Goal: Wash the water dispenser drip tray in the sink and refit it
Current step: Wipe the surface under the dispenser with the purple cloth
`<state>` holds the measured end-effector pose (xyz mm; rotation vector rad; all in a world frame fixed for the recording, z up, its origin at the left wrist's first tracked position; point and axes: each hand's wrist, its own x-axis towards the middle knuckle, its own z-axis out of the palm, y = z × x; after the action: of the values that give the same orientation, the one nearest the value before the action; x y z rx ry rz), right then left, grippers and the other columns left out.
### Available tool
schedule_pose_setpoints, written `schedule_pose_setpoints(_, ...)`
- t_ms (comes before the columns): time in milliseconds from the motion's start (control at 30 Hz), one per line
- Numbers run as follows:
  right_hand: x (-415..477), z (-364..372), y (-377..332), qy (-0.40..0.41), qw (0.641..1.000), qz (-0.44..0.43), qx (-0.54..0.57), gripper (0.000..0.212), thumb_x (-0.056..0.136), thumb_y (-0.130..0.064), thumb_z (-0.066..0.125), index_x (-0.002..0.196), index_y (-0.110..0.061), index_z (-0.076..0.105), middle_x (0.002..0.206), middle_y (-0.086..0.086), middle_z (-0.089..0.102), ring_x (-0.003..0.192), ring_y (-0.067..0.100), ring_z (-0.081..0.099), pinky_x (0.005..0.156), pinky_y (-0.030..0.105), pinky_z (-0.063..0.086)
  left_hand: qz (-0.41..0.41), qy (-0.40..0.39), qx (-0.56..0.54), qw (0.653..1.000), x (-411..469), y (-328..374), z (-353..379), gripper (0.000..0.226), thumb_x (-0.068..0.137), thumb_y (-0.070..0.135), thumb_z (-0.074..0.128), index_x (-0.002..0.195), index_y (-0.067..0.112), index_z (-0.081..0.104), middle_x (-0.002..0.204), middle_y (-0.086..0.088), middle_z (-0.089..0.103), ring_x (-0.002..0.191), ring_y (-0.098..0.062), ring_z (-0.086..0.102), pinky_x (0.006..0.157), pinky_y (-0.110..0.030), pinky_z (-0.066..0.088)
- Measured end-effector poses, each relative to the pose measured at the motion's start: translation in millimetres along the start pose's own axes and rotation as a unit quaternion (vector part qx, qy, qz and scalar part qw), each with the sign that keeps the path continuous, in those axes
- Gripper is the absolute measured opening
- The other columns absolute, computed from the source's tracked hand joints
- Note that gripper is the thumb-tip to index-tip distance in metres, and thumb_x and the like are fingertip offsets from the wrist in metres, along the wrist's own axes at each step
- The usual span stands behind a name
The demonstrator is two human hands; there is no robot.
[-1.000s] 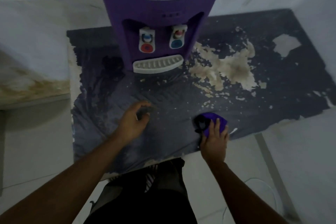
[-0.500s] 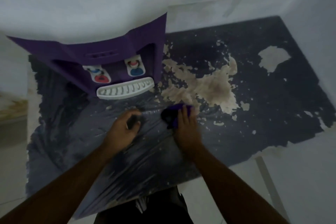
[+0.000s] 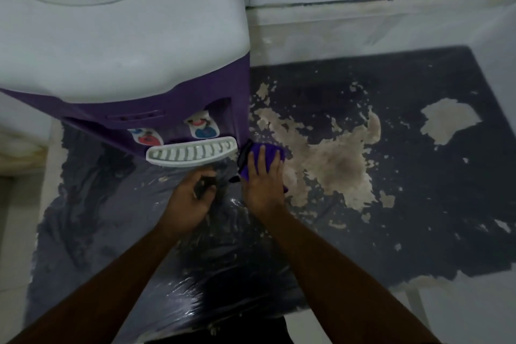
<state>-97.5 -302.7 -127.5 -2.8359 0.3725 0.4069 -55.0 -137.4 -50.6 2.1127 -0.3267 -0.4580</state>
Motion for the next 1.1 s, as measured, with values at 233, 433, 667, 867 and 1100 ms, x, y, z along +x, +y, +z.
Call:
schedule_pose_setpoints(233, -67.3, 18.1, 36.7, 0.006, 0.982, -0.188, 0.031, 0.07, 0.091, -0.036, 0.052, 0.152, -0.018, 0.021, 0.162, 0.01, 0.013, 0.147, 0.042, 0.003, 0.115, 0.053, -0.002, -0.022, -0.042, -0.014, 0.999, -4.5, -1.0, 26.0, 0.024, 0.087, -0.004, 0.06, 0.11, 0.004, 0.062, 0.115, -0.007, 0.062, 0.107, -0.022, 0.06, 0.095, -0.021, 0.044)
schedule_pose_setpoints(433, -96.5, 23.0, 40.5, 0.018, 0.963, -0.114, 0.242, 0.063, 0.097, -0.029, 0.05, 0.15, -0.009, 0.025, 0.16, 0.006, 0.018, 0.147, 0.025, -0.004, 0.122, 0.046, 0.014, -0.171, -0.094, 0.065, 0.979, -4.7, 0.5, 49.7, 0.037, 0.091, 0.037, 0.057, 0.112, 0.007, 0.06, 0.11, -0.011, 0.066, 0.103, -0.026, 0.062, 0.091, -0.035, 0.046)
schedule_pose_setpoints(667, -107.5, -1.2, 34.6, 0.012, 0.875, -0.009, 0.483, 0.054, 0.092, -0.032, 0.056, 0.144, -0.02, 0.044, 0.156, 0.0, 0.034, 0.145, 0.011, 0.023, 0.12, 0.032, 0.021, -0.252, -0.103, 0.024, 0.962, -6.5, 10.2, 66.9, 0.05, 0.081, 0.03, 0.073, 0.123, 0.009, 0.055, 0.121, -0.012, 0.063, 0.107, -0.027, 0.06, 0.095, -0.038, 0.049)
schedule_pose_setpoints(867, -78.3, -29.2, 49.8, 0.083, 0.831, 0.128, 0.534, 0.028, 0.097, -0.025, 0.054, 0.121, -0.01, 0.055, 0.123, 0.001, 0.058, 0.118, 0.019, 0.053, 0.106, 0.035, 0.041, -0.261, -0.111, -0.058, 0.957, -5.4, 15.1, 68.6, 0.033, 0.075, 0.024, 0.079, 0.104, 0.009, 0.069, 0.103, -0.009, 0.071, 0.093, -0.023, 0.067, 0.084, -0.033, 0.054)
schedule_pose_setpoints(1100, -64.3, -45.8, 96.0, -0.157, 0.794, 0.11, 0.577, 0.052, 0.072, -0.032, 0.083, 0.118, -0.017, 0.065, 0.119, 0.003, 0.069, 0.107, 0.021, 0.067, 0.097, 0.044, 0.053, -0.128, -0.147, -0.144, 0.97, -1.6, 38.9, 57.2, 0.022, 0.092, 0.003, 0.055, 0.107, 0.016, 0.066, 0.107, -0.007, 0.07, 0.099, -0.018, 0.065, 0.089, -0.027, 0.052)
